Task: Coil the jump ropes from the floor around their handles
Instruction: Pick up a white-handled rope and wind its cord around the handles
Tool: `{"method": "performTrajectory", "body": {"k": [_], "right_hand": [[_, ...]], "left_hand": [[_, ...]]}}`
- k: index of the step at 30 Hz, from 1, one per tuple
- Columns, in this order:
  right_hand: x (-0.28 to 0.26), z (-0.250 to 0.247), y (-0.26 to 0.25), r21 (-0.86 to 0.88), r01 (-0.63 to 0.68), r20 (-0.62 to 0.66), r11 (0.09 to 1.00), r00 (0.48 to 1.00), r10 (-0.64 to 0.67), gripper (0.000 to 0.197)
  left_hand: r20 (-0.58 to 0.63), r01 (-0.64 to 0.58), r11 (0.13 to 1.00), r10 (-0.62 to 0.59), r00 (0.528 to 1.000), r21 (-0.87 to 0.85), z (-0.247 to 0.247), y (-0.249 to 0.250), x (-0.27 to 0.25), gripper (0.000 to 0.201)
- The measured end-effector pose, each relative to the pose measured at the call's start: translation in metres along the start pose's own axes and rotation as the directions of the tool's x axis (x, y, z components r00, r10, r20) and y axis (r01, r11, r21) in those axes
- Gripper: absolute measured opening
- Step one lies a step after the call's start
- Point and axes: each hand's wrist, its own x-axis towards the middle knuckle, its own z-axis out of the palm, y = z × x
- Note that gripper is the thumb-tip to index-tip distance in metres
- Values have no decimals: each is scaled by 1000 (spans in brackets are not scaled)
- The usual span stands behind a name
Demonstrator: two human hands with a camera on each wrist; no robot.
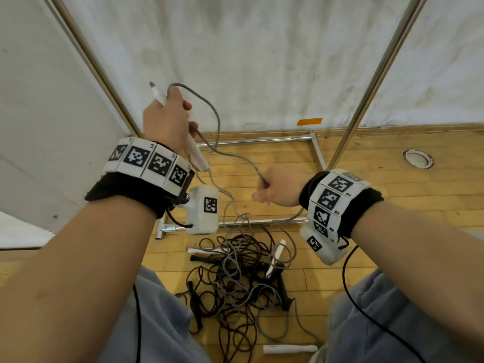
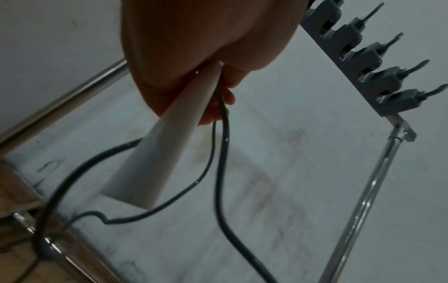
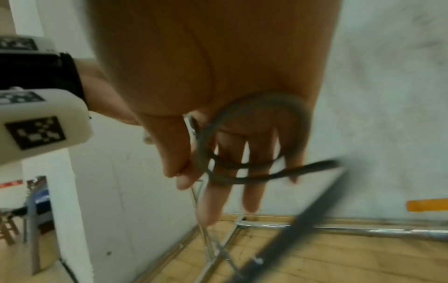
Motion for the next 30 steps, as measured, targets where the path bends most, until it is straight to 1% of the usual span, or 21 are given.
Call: {"method": "performTrajectory", "body": {"k": [1,2,4,6,8,9,11,13,15,16,17,18,19,20,21,22,24,25,26,27,30], "right_hand": [[-1,-2,2,-33,-21,-14,999,1000,20,31],[-1,-5,4,10,-31,-6,999,999,31,34],[0,-11,4,281,-32,40,959,999,22,38],[-2,-19,0,554,6,-11,832,1000,0,40],[-4,-27,-5,759,81,-108,646,994,3,38],[-4,-29,-8,825,110,-141,555,990,14,37],[-5,-34,-11,884,153,-190,441,981,42,34],[-4,-39,-14,911,204,-247,358,966,80,35],[-3,-44,-16,932,275,-307,235,945,110,35],[-3,-46,-16,938,298,-322,177,939,124,33],[-4,-47,-16,942,312,-327,128,936,129,32],[-4,-48,-16,945,315,-324,90,938,126,32],[-4,-49,-15,947,313,-320,75,940,121,32],[-4,-51,-14,945,314,-325,96,937,132,32],[-3,-53,-11,934,320,-344,159,924,166,33],[-2,-56,-7,904,325,-389,276,894,221,33],[-3,-65,4,797,259,-493,545,801,339,34],[-3,-69,11,765,218,-522,606,761,385,35],[-3,-73,17,769,199,-524,608,741,420,36],[-2,-76,22,807,213,-501,551,740,449,36],[-2,-83,30,900,342,-433,270,771,466,32]], "left_hand": [[-21,-4,1000,4,1000,15,-2,-1,2,33],[-26,-10,999,12,1000,45,-4,-3,4,33],[9,8,992,-10,1000,125,-6,-6,4,32],[84,111,985,-123,989,134,-5,-9,3,34],[187,220,972,-232,955,82,0,-13,-2,28],[246,238,969,-248,937,70,5,-15,-7,20],[374,195,971,-233,898,139,12,-20,-20,7],[542,123,964,-236,807,237,16,-24,-34,13],[684,90,945,-291,668,315,19,-28,-45,25],[722,81,935,-320,614,345,19,-30,-49,31],[746,61,928,-332,577,366,20,-32,-53,32],[762,27,927,-323,561,374,21,-34,-56,28],[771,-11,929,-301,561,370,23,-36,-58,20],[768,-43,930,-274,579,365,24,-37,-58,16],[752,-74,928,-248,611,366,23,-37,-57,18],[729,-107,921,-221,648,374,23,-37,-53,22],[689,-195,881,-180,702,430,19,-37,-45,28],[681,-245,844,-179,710,478,15,-36,-42,30],[683,-297,794,-193,705,530,11,-36,-38,32],[699,-358,732,-220,680,579,7,-36,-36,33],[752,-545,536,-322,575,645,-2,-35,-32,30]]}}
